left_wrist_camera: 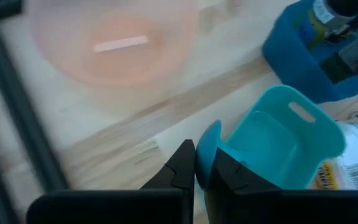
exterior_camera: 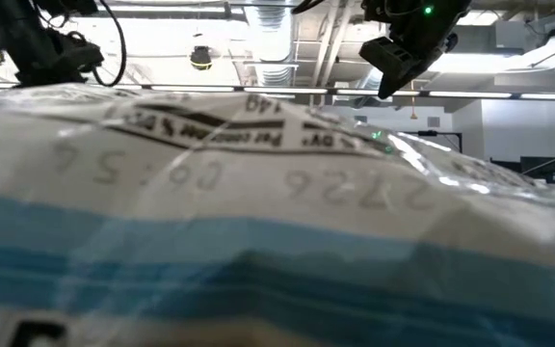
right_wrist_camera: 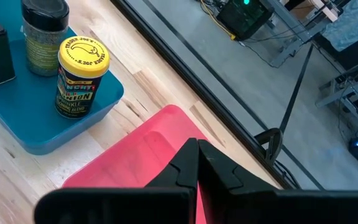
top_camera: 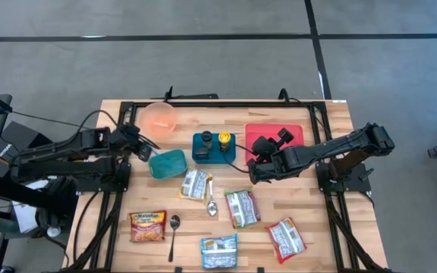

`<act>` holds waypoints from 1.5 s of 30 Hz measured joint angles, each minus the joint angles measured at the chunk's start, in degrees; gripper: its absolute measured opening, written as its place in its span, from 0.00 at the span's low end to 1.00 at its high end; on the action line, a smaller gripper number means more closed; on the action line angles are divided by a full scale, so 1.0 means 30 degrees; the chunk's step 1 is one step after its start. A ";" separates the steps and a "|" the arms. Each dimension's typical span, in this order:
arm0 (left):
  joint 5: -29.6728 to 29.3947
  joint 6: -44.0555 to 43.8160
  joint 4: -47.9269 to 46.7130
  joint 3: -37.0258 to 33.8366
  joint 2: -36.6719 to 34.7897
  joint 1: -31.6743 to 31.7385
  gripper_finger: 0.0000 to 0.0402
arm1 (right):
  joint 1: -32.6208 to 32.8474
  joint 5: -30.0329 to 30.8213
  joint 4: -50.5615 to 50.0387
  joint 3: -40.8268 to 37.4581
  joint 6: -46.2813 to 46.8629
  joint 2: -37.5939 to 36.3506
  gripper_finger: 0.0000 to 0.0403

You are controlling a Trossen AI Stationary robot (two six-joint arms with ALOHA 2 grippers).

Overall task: Pick & Place Food Item
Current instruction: Put the blue spoon into the green bin

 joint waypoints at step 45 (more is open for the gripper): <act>0.1507 -0.1832 0.3475 -0.0932 0.1698 0.0000 0.01 | -0.0344 0.0005 0.0212 0.0000 -0.0019 -0.0007 0.00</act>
